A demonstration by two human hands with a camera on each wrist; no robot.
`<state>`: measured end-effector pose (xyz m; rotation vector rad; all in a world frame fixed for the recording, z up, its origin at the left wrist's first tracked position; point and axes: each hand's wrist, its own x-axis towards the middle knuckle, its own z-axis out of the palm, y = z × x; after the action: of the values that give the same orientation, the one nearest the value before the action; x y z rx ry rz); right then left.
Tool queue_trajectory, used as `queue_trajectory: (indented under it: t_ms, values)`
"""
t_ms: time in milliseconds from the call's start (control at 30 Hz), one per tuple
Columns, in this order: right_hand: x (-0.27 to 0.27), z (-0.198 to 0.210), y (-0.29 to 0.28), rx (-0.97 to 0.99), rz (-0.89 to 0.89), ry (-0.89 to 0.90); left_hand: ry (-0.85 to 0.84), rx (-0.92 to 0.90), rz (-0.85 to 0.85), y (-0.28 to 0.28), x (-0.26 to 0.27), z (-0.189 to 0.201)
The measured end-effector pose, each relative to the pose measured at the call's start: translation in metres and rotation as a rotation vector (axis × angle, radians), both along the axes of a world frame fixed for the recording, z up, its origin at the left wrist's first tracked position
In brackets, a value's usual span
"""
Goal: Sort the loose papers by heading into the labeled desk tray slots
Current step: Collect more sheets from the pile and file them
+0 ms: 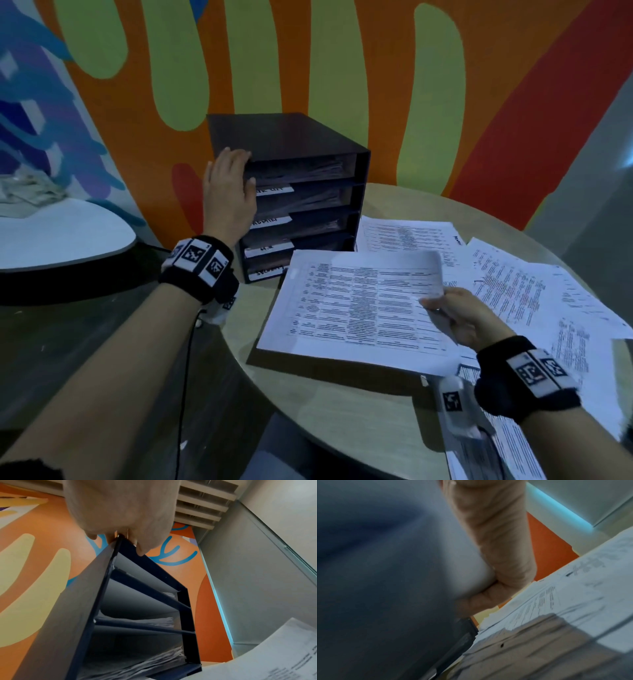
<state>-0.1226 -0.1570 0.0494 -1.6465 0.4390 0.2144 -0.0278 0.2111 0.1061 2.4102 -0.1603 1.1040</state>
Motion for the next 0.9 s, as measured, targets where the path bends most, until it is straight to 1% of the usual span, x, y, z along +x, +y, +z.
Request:
queue_trajectory:
  t_ms: [133, 233, 400, 500, 600, 700, 800, 833, 900]
  values:
    - [0.020, -0.019, 0.018, 0.014, -0.025, 0.064, -0.038, -0.005, -0.004, -0.002, 0.000, -0.004]
    - [0.032, -0.025, 0.035, 0.036, -0.056, 0.091, -0.059, -0.001, -0.005, -0.002, 0.000, -0.006]
    - [0.055, -0.035, 0.062, 0.152, -0.153, 0.100, -0.086, -0.014, 0.003, -0.004, 0.002, -0.009]
    - [0.067, -0.042, 0.077, 0.199, -0.218, 0.138, -0.110, -0.008, -0.003, -0.004, 0.004, -0.012]
    - [0.078, -0.050, 0.083, 0.270, -0.288, 0.131, -0.121, -0.010, -0.003, -0.004, 0.006, -0.014]
    - [0.085, -0.046, 0.083, 0.341, -0.345, 0.119, -0.132, -0.007, -0.008, -0.004, 0.007, -0.017]
    - [0.091, -0.050, 0.077, 0.293, -0.383, 0.084, -0.148, -0.003, -0.015, -0.002, 0.009, -0.019]
    - [0.090, -0.051, 0.077, 0.260, -0.396, 0.094, -0.152, -0.006, -0.012, -0.002, 0.010, -0.020]
    - [0.092, -0.054, 0.079, 0.265, -0.419, 0.110, -0.162, -0.023, -0.005, -0.005, 0.012, -0.021]
